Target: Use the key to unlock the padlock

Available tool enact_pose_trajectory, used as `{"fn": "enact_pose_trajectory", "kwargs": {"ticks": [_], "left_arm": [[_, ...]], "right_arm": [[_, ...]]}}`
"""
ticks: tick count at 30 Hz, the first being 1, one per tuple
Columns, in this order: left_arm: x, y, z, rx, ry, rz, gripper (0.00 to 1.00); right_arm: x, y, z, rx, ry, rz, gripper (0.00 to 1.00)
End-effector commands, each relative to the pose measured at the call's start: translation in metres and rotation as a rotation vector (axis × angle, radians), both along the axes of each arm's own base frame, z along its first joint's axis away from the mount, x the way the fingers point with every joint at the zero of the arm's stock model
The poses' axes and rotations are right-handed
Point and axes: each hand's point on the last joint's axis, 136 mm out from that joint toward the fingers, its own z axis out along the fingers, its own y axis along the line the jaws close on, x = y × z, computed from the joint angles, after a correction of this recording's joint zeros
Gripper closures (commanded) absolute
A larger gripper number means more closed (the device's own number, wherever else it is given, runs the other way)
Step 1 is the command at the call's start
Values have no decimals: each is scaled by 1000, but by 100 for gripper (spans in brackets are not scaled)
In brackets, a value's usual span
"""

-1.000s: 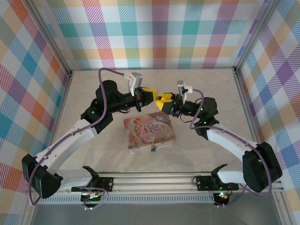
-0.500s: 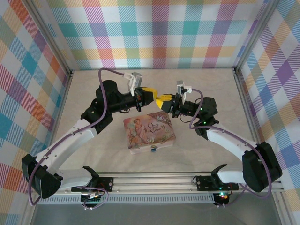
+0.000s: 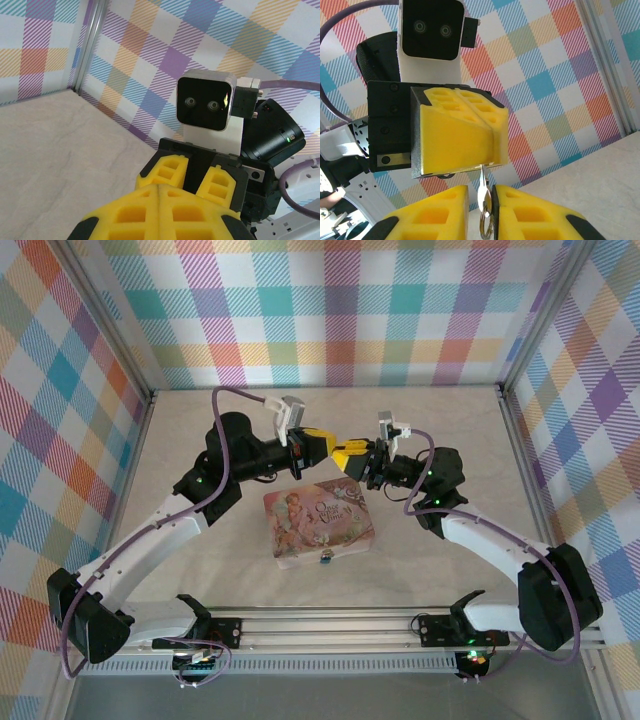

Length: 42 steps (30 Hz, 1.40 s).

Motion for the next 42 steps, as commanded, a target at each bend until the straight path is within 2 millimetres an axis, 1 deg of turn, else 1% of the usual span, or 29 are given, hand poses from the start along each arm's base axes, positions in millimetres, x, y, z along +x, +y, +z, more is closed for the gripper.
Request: {"fn": "enact_pose_trajectory", "kwargs": {"ticks": [1,9,14,18,26,28,31,35,36,39,42], "left_arm": [[0,-1,-5,6,6,-5,100],[2,0,-5,2,9,10,100],[2,1,-4,-2,6,13,100],[2,1,-5,-1,7,15,100],[4,4,-5,-3,3,35,100],[4,5,-3,-6,-2,41,100],[4,7,-3,-7,-6,53,100],[4,12,-3,-3,-13,78,100],[5,14,-4,1,-11,90,98],[8,20,-5,14,-12,130,76],[11,30,-11,50,0,187,56]], "right_arm": [[-10,-2,25,38,-79,16,80],[-7,2,15,21,-51,27,83],[-3,5,8,7,-12,32,83],[-3,6,7,5,-8,39,84],[-2,6,1,-8,1,28,91],[-2,6,-1,-14,3,23,96],[-1,5,-5,-35,1,10,99],[0,1,-13,-95,-7,-45,100],[0,0,-14,-111,-12,-54,100],[-1,-5,-21,-175,-19,-95,100],[0,-10,-31,-253,-20,-142,100]]}}
